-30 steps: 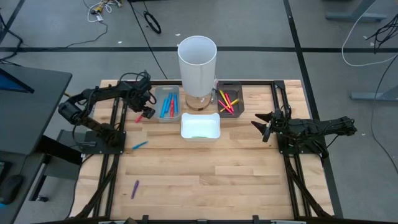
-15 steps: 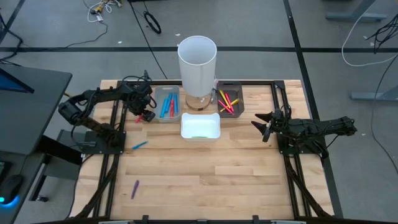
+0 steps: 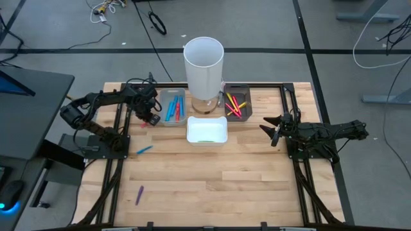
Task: Pick & Place Markers
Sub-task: Put the pink pen into the white bin
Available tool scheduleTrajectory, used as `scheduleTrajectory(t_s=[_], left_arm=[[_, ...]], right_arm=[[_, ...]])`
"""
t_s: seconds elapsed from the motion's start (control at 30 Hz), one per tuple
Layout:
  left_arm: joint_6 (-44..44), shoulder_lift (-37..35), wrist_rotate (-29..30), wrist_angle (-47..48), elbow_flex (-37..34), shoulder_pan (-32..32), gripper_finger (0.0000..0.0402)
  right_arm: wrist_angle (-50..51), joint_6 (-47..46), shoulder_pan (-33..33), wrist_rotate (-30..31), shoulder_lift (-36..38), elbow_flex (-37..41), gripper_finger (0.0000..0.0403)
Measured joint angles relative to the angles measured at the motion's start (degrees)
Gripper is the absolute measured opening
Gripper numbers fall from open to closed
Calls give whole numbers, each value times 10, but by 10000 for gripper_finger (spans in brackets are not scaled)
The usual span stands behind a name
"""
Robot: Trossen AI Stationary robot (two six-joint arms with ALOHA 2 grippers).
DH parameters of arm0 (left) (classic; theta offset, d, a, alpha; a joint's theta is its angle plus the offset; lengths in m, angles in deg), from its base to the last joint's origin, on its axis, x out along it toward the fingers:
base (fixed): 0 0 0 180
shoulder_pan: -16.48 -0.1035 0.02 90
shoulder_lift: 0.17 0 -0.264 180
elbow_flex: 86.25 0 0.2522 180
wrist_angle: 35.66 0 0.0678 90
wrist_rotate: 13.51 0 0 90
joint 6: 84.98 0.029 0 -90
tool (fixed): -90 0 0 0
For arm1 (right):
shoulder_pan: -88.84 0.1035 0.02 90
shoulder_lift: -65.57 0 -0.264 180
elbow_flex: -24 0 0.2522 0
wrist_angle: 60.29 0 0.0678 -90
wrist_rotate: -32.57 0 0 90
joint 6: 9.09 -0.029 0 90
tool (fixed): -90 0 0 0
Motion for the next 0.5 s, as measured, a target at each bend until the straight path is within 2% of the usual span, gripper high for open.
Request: scheduleTrajectory(t_s=[0.07,0.27,0.5], left_arm=[[-11,-1,1,-1,0,0,26],[-71,1,-3,-6,8,0,28],[-111,-20,11,52,33,4,28]], right_arm=[[0,0,0,0,0,0,242],[0,0,0,0,0,0,242],[0,0,0,0,0,0,242]])
